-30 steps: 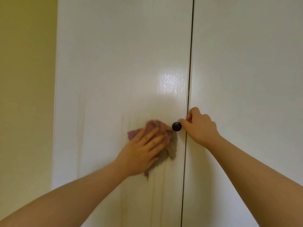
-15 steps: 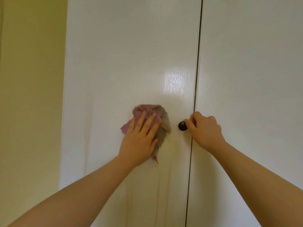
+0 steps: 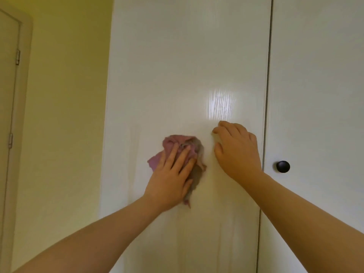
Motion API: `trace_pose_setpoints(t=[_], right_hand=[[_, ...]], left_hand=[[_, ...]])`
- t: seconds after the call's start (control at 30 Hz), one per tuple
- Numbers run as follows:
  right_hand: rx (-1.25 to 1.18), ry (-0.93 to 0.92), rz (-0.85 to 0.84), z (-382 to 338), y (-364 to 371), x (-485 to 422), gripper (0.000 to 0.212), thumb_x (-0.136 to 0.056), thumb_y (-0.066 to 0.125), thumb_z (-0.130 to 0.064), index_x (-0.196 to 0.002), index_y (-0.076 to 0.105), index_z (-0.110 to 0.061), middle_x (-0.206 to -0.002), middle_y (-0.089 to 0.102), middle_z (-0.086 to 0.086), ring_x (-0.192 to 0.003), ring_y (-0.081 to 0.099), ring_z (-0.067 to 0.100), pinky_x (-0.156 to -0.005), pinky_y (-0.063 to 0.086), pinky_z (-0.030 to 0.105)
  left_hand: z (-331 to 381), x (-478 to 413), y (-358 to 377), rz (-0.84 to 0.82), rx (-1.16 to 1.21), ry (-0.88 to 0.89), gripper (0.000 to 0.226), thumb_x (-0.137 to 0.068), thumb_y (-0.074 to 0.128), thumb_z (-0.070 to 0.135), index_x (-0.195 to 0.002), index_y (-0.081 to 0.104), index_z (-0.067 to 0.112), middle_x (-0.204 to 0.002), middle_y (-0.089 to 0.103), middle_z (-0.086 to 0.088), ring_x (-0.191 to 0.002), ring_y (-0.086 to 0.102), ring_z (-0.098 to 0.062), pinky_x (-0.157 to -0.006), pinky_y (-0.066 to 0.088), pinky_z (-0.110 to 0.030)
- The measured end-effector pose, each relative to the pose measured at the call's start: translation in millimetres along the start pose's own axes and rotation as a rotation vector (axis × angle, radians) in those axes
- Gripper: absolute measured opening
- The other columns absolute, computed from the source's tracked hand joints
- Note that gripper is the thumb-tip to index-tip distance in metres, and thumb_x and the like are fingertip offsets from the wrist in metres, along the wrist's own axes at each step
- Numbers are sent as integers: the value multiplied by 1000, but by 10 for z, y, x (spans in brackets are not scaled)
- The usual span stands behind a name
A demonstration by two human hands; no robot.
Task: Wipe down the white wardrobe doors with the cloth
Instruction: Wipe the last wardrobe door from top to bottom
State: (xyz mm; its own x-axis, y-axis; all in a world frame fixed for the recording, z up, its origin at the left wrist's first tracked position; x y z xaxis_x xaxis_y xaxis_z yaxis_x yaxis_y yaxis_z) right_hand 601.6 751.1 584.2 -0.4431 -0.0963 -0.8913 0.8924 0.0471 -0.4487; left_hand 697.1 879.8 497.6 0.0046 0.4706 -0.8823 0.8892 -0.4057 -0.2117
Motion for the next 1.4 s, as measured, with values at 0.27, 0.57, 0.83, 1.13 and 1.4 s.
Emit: trace_pose_setpoints(t=[0.27, 0.57, 0.83, 1.13, 1.4], right_hand=[[-13, -10, 54, -243, 251, -83, 32, -83, 54, -2, -113, 61, -9, -127, 56, 10, -117, 50, 31, -93, 39, 44], [-44, -116, 183, -782, 342, -328, 31, -73, 49, -8, -99, 66, -11, -111, 66, 10, -103, 62, 33, -80, 49, 45], [-79, -56, 107, -1019, 498, -488, 35, -85, 47, -5, -118, 59, -10, -132, 53, 9, -126, 44, 30, -101, 33, 44], [2, -37, 119, -922, 501, -406, 34, -81, 57, -1, -113, 62, -8, -127, 57, 12, -122, 48, 34, -98, 36, 48], [30, -39, 191, -843, 491, -243, 34, -75, 57, -1, -107, 64, -9, -119, 62, 11, -113, 56, 35, -90, 42, 49]], left_hand=[[-544, -124, -62, 42, -27, -219, 57, -89, 36, 37, -139, 35, 9, -142, 45, -19, -134, 26, -38, -107, 30, -56], [-1468, 85, -123, 19, -146, -214, 58, -95, 28, 42, -142, 33, 9, -145, 42, -17, -133, 34, -39, -107, 26, -50], [-1150, 435, -114, -73, -58, 110, 57, -88, 38, 42, -139, 35, 15, -143, 42, -8, -132, 33, -37, -109, 20, -49], [-1228, 322, -85, 13, -57, -78, 59, -89, 35, 39, -140, 33, 9, -146, 38, -16, -134, 30, -41, -109, 28, -55], [-1736, 234, -181, -24, -112, -115, 58, -88, 36, 39, -137, 39, 8, -140, 48, -17, -130, 36, -37, -100, 42, -51]])
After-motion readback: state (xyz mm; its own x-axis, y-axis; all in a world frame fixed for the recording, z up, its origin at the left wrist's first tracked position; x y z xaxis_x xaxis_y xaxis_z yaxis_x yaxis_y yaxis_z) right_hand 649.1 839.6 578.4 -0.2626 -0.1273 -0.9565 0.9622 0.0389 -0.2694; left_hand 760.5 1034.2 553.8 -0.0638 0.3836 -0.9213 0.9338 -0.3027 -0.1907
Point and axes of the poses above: each hand's wrist, its own x-axis away from the middle knuckle, its own y-axis out of the palm, z = x × y, the point moved 4 cm from there along -x, towards the middle knuckle
